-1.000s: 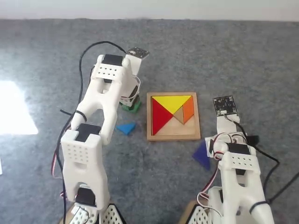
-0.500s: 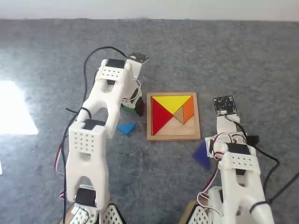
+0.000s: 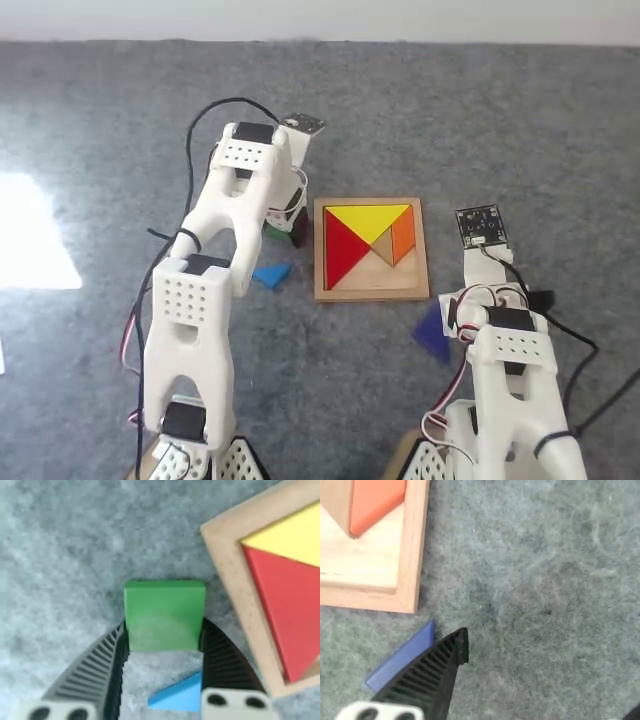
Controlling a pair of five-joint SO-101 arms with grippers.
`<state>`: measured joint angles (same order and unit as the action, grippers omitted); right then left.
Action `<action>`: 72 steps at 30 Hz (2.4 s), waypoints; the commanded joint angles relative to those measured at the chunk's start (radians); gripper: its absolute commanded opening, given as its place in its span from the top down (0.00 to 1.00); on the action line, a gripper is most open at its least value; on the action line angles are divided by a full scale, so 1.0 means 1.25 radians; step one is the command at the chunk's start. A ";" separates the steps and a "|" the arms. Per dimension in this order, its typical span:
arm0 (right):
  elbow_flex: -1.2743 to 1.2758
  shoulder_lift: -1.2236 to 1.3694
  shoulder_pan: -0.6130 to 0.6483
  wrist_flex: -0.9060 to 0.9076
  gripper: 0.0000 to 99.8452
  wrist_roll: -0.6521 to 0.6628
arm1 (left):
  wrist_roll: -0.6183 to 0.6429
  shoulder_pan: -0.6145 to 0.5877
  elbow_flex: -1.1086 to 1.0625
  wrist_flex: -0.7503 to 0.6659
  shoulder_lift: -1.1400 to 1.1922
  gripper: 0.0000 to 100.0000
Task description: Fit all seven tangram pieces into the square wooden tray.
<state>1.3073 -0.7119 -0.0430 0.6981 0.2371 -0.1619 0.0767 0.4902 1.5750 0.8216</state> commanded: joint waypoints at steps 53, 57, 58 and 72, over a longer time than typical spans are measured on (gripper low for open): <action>-0.006 -0.023 0.008 -0.013 0.48 0.010 | 0.133 0.356 -0.485 -0.296 -0.381 0.90; -0.006 -0.023 0.008 -0.013 0.48 0.010 | 0.133 0.349 -0.487 -0.295 -0.412 0.89; -0.006 -0.023 0.008 -0.013 0.48 0.010 | 0.134 0.349 -0.487 -0.295 -0.415 0.89; -0.006 -0.023 0.008 -0.013 0.48 0.010 | 0.112 0.354 -0.484 -0.279 -0.423 0.73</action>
<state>1.3073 -0.7119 -0.0414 0.6981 0.2371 -0.0038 0.5217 -0.1450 1.2175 0.3690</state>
